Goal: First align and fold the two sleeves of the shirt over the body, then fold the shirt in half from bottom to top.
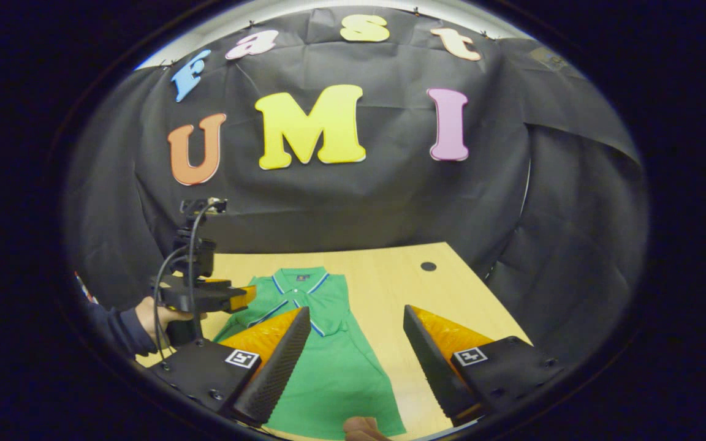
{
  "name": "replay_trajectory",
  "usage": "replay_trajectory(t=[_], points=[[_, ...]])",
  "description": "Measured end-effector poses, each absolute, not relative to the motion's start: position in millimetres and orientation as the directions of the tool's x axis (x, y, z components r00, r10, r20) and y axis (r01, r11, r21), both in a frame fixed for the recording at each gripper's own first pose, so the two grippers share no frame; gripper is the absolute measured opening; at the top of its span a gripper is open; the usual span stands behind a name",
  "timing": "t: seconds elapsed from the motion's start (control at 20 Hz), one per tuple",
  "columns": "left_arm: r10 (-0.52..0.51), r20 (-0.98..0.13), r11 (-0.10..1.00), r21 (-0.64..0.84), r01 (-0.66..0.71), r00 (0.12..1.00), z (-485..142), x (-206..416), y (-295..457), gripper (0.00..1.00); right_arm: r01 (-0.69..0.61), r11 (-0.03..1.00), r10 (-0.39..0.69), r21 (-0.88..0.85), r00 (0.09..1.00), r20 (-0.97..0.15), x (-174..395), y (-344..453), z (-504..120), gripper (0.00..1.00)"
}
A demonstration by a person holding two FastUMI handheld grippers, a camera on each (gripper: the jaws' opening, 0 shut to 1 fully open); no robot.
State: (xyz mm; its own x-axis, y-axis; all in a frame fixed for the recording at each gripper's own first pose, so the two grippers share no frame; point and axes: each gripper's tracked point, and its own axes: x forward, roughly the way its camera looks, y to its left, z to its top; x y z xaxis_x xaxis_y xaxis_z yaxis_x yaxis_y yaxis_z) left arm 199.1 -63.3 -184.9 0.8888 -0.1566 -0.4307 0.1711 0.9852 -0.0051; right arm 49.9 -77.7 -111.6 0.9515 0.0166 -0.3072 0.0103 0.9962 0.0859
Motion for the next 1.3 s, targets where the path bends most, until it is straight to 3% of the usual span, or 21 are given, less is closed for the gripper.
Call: replay_trajectory(t=[0.1,0.25,0.5,0.8,1.3], points=[[-0.139,-0.366,0.99,-0.026,0.139,0.92,-150,170,-58,0.94,-0.017,0.997,0.038,0.079,0.963,-0.266,44,-82,-96,0.95],[-0.101,-0.291,0.995,-0.05,0.09,0.951,-114,121,-44,0.97,-0.036,0.998,0.046,0.05,0.978,-0.204,34,-94,-84,0.98],[-0.048,-0.199,0.994,-0.104,0.028,0.979,-81,41,-24,0.96,-0.114,0.993,0.112,-0.008,0.984,-0.137,8,-92,-85,0.95],[0.001,-0.323,0.996,-0.086,-0.031,0.946,-143,-23,0,0.97,-0.183,0.982,0.169,-0.047,0.96,-0.222,-15,-84,-137,0.99],[0.016,-0.651,0.992,-0.082,-0.091,0.759,-300,-79,15,0.97,-0.232,0.972,0.182,-0.022,0.812,-0.554,-46,-94,-293,0.95]])
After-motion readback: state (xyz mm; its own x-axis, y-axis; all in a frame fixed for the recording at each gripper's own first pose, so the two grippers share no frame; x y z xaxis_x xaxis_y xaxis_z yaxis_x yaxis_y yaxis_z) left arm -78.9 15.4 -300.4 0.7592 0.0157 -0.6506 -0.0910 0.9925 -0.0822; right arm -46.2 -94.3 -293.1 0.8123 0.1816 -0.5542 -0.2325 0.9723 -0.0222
